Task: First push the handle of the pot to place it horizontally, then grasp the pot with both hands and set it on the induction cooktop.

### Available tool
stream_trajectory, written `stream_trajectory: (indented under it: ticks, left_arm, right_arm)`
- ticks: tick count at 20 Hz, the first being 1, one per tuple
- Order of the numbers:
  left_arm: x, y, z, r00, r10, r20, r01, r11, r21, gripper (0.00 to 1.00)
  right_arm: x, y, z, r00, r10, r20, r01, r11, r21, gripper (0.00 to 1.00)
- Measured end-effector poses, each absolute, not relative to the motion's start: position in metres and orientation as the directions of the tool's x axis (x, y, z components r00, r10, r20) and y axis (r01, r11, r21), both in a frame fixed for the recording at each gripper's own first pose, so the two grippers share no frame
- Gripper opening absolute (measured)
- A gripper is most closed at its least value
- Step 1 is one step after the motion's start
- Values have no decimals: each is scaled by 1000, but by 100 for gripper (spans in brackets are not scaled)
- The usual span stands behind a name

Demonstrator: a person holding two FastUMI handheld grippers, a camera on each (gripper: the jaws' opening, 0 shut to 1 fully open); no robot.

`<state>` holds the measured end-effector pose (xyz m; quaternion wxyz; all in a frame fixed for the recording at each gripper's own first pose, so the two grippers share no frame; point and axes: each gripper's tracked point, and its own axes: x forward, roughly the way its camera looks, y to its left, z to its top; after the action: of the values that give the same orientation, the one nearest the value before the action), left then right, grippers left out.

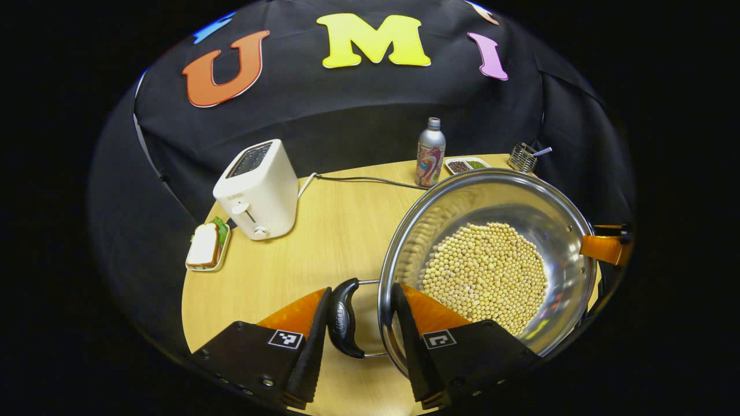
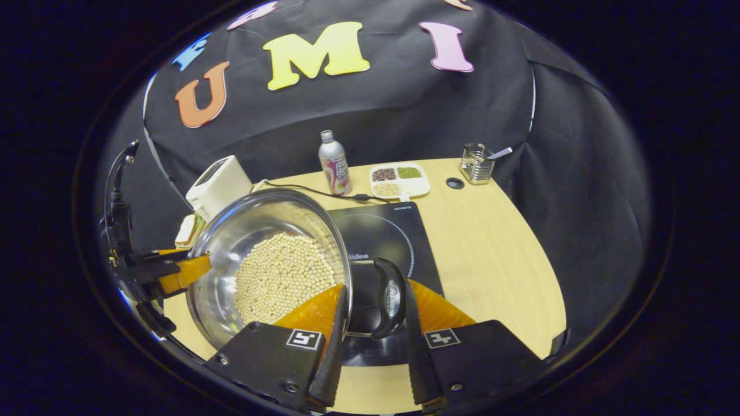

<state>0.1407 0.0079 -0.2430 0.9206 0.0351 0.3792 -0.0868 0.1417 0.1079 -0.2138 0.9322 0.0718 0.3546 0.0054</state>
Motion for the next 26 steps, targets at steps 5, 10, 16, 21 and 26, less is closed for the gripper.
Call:
stream_trajectory:
  ticks: [5, 10, 16, 21, 26]
  left_arm:
    - [150, -31, -246, 689, -124, -714, 158, 987, -19, 60]
    - [164, -61, -252, 676, -101, -730, 127, 992, -20, 60]
    - [180, -81, -264, 659, -76, -748, 92, 996, -21, 60]
    - [188, -81, -274, 640, -55, -766, 75, 997, -9, 60]
    - [192, -83, -273, 645, -39, -764, 85, 996, 22, 60]
  right_arm:
    - [165, 65, -215, 745, 68, -664, 12, 993, 116, 48]
    - [192, 34, -221, 728, 92, -679, -19, 993, 115, 48]
    - [223, 13, -232, 703, 119, -701, -59, 992, 109, 48]
    - [234, 13, -243, 679, 143, -720, -78, 989, 123, 48]
    - [242, 10, -262, 648, 170, -743, -97, 985, 141, 48]
